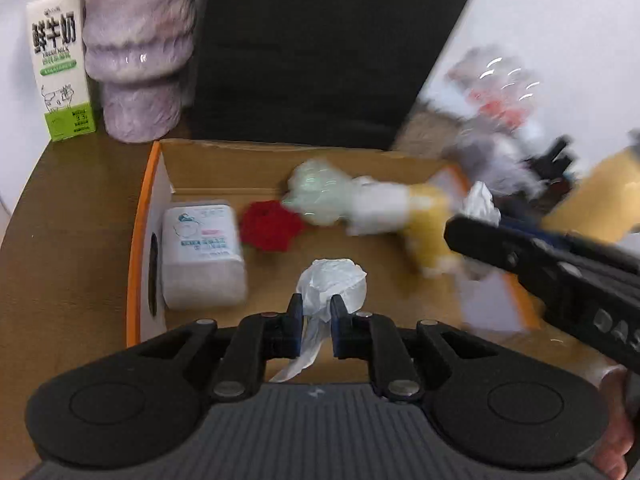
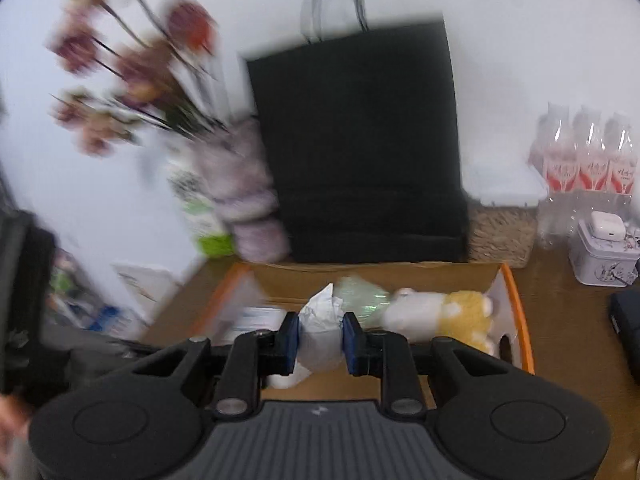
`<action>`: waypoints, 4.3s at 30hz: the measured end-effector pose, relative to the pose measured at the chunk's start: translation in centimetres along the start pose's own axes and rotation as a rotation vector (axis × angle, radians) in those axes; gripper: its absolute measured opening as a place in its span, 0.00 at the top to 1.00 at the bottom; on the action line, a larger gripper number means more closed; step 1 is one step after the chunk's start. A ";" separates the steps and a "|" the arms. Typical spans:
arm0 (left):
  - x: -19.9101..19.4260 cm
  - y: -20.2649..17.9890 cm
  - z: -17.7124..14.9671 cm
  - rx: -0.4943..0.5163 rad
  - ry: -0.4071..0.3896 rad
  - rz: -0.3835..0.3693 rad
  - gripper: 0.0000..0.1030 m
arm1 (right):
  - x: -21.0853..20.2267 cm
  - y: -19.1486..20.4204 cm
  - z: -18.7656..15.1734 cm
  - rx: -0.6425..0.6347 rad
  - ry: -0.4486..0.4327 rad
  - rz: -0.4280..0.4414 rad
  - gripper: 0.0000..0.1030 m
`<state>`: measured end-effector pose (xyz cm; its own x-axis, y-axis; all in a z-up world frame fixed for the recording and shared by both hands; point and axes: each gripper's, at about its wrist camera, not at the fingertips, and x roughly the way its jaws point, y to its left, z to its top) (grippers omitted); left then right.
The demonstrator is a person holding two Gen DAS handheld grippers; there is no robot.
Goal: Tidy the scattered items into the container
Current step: 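Lower both tissues into the box and open both tools, then withdraw both open tools from the box toward the purple cloth, then grasp a white bottle cap with left tool while right tool grasps the black cable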
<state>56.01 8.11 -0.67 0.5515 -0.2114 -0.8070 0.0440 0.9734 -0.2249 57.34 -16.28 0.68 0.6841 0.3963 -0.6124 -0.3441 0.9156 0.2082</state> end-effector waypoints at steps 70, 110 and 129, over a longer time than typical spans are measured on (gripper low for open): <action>-24.6 -6.2 -39.4 0.126 -0.388 0.144 0.00 | -30.7 5.7 -32.6 -0.238 -0.167 -0.117 0.05; -15.4 -4.1 -31.4 0.282 -0.568 0.266 0.17 | -20.6 4.0 -27.4 -0.132 -0.206 -0.067 0.15; -5.8 0.2 -24.3 0.175 -0.320 0.140 0.71 | -4.0 4.8 -21.3 -0.170 -0.062 -0.041 0.57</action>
<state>32.62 7.38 -9.31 0.7932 -0.0640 -0.6056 0.0760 0.9971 -0.0059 39.22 -14.91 -12.08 0.7360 0.3675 -0.5685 -0.4155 0.9083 0.0492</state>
